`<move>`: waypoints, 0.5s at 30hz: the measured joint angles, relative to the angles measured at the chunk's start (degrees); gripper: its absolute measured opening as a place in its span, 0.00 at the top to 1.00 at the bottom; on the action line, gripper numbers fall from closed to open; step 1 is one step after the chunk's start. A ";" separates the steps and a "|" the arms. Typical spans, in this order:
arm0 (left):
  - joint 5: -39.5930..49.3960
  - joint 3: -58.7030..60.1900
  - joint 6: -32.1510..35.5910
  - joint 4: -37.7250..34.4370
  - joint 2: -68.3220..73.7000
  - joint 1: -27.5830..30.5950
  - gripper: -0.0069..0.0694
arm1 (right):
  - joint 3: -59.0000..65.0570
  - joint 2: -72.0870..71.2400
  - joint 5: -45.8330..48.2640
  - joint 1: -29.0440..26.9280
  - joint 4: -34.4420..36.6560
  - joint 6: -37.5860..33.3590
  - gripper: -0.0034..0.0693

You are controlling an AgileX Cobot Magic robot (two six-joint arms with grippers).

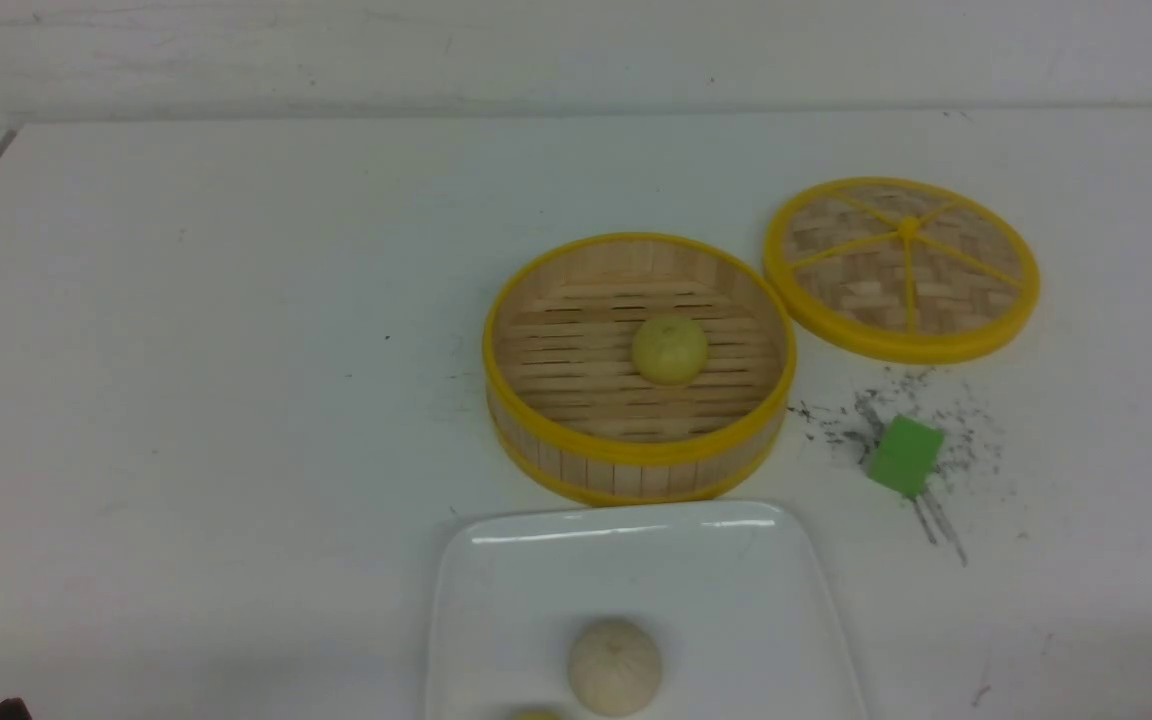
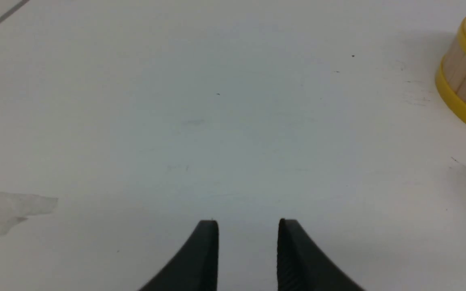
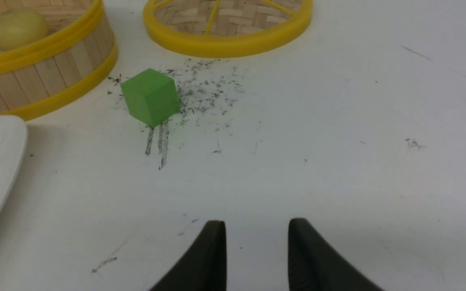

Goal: Put the steamed buns into the plate on the white tablecloth.
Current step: 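Reach toward a bun in the bamboo steamer with the right gripper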

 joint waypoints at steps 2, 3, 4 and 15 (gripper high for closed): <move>0.00 0.00 0.00 0.00 0.00 0.00 0.59 | 0.00 0.00 0.00 0.00 0.00 0.00 0.62; 0.00 0.00 0.00 0.00 0.00 0.00 0.59 | 0.00 0.00 0.00 0.00 -0.07 0.00 0.62; 0.00 0.00 0.00 0.00 0.00 0.00 0.59 | 0.00 0.00 0.00 0.00 -0.10 0.00 0.62; 0.00 0.00 0.00 0.00 0.00 0.00 0.59 | 0.47 0.00 -4.24 0.00 28.05 19.24 0.62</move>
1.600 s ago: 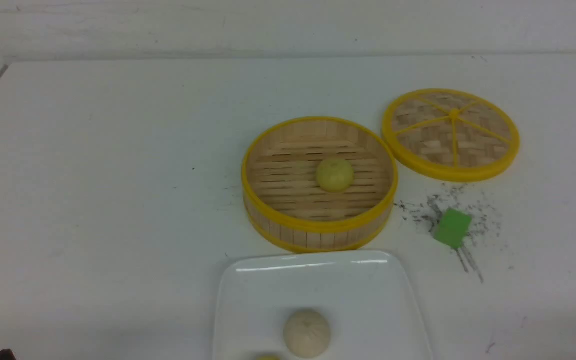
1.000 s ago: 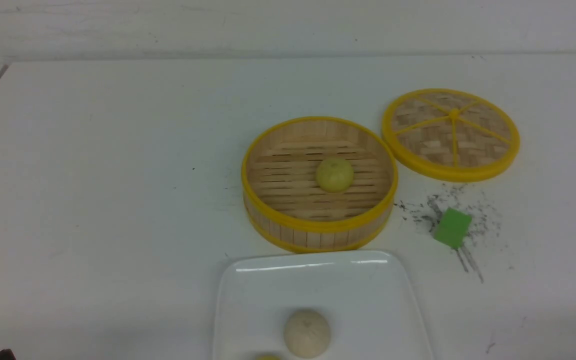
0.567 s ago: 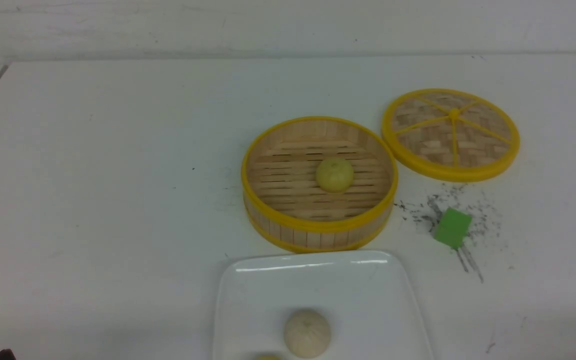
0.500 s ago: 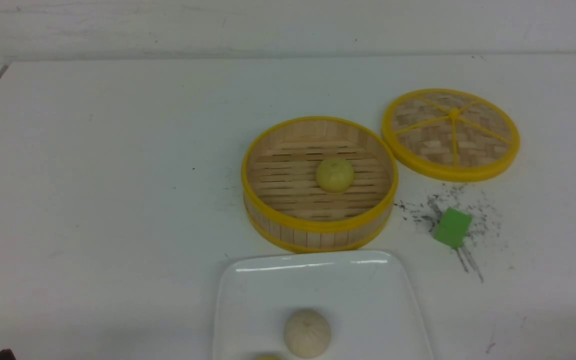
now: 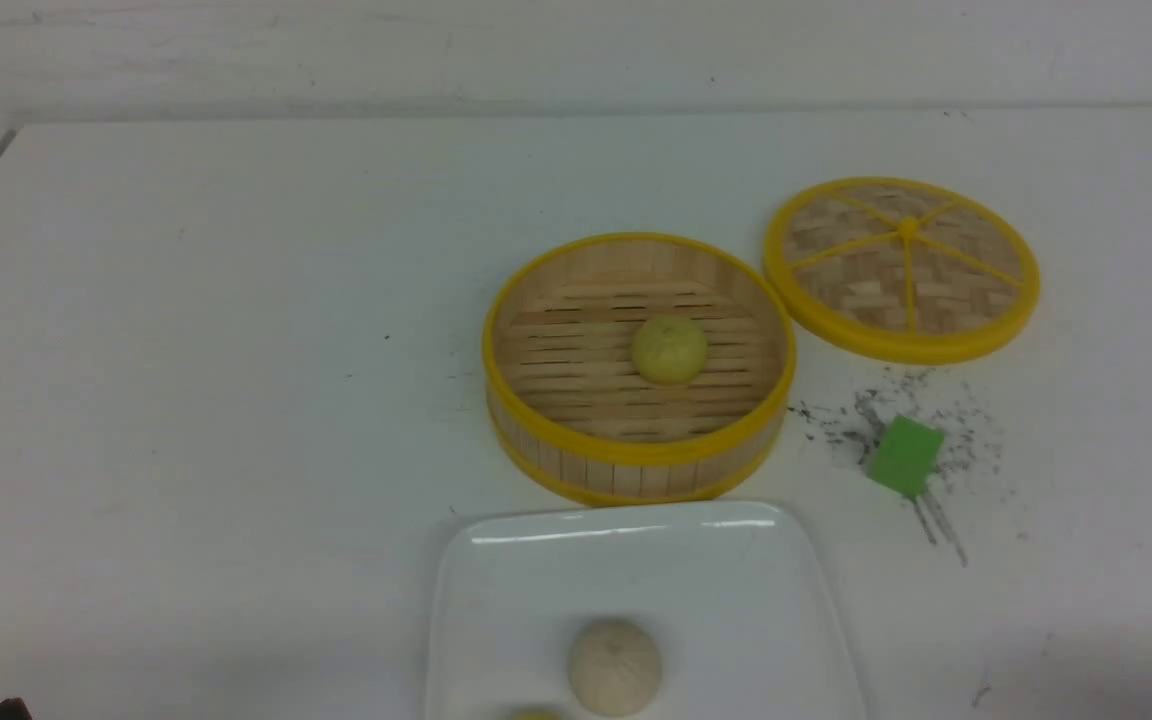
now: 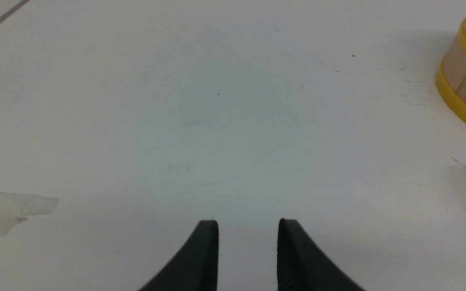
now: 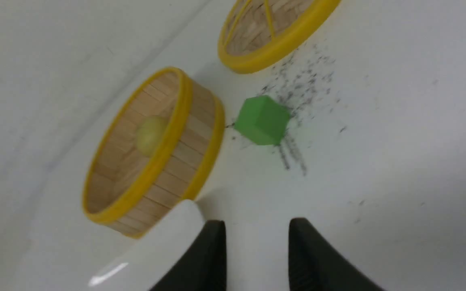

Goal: Put the steamed buns into the plate on the white tablecloth.
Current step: 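Reach toward a bun in the bamboo steamer with the right gripper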

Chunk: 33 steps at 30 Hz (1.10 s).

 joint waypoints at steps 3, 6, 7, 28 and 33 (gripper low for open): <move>0.00 0.00 0.00 0.00 0.00 0.00 0.59 | 0.00 0.00 -1.26 0.00 3.04 1.01 0.62; 0.00 0.00 0.00 0.00 0.00 0.00 0.59 | -0.72 0.00 -1.18 0.00 3.45 0.96 0.64; 0.00 0.00 0.00 0.00 0.00 0.00 0.59 | -1.35 0.00 -1.07 0.00 3.32 0.81 0.65; 0.00 0.00 0.00 0.00 0.00 0.00 0.59 | -48.72 64.53 31.86 0.82 -8.90 -28.43 0.94; 0.00 0.00 0.00 0.00 0.00 0.00 0.59 | -56.25 78.49 29.87 5.12 3.94 -43.42 0.83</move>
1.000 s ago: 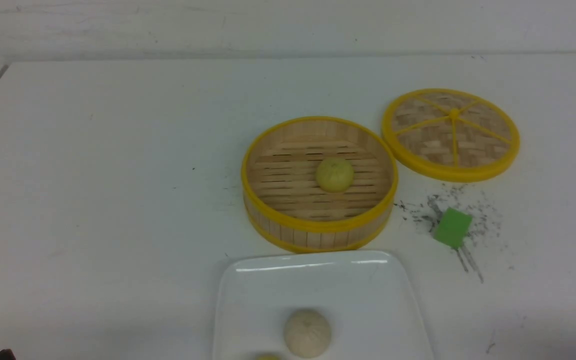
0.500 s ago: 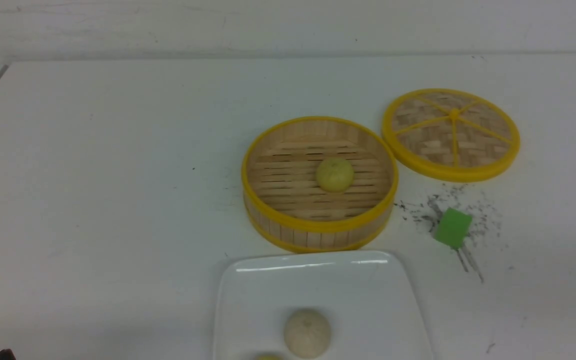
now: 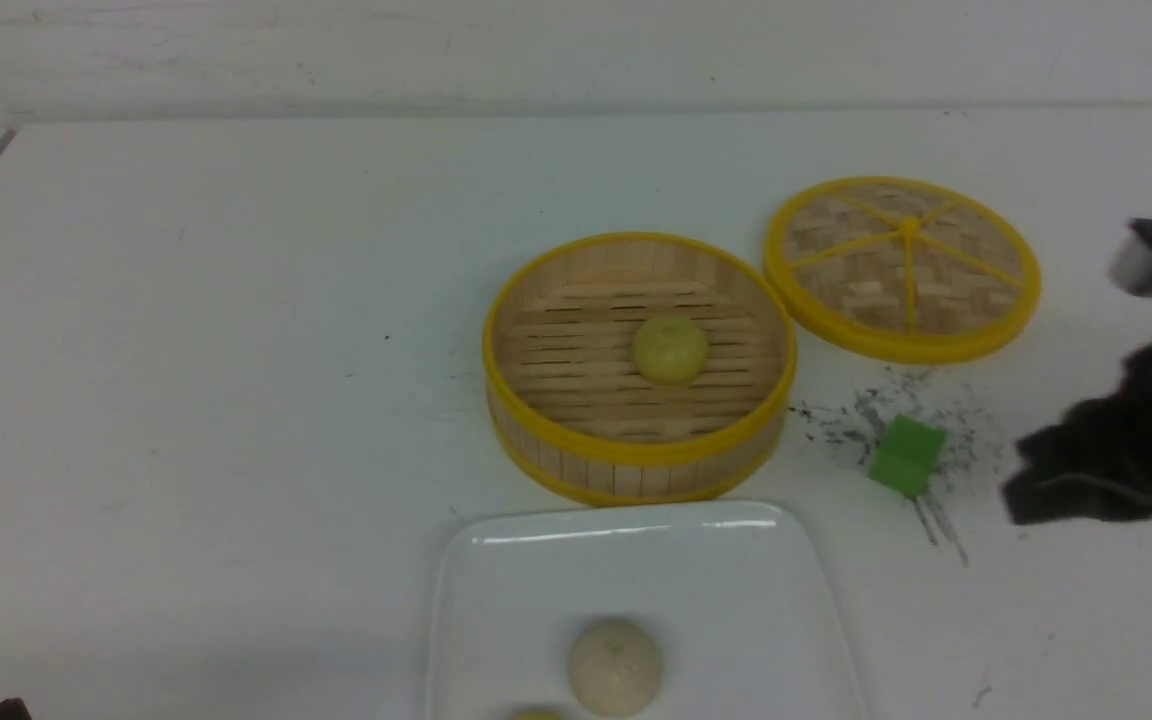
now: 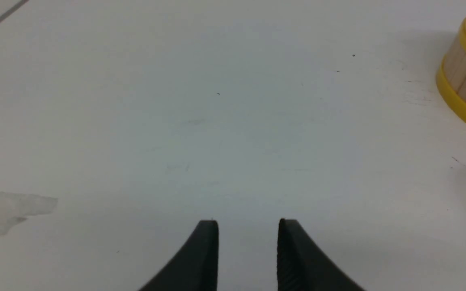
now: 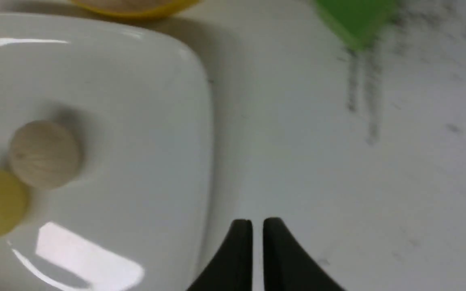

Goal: Put the steamed buns into the plate on the white tablecloth.
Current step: 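Reach toward a bun in the bamboo steamer with the right gripper, then move the steamed bun from the bamboo steamer onto the white plate with the right gripper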

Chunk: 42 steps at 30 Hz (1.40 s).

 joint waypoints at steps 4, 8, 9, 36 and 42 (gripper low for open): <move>0.00 0.00 0.00 0.00 0.00 0.00 0.59 | -8.58 10.16 -2.94 3.86 1.93 -1.87 0.63; 0.00 0.00 0.00 0.00 0.00 0.00 0.59 | -17.21 19.49 -4.09 7.29 2.07 -2.19 0.44; 0.00 0.00 0.00 0.00 0.00 0.00 0.59 | -18.22 20.52 -4.09 7.46 2.13 -2.19 0.42; 0.00 0.00 0.00 0.00 0.00 0.00 0.59 | -47.83 46.18 -5.17 11.31 -9.28 4.19 0.89; 0.00 0.00 0.00 0.00 0.00 0.00 0.59 | -47.78 35.56 8.38 11.67 -11.00 6.38 0.93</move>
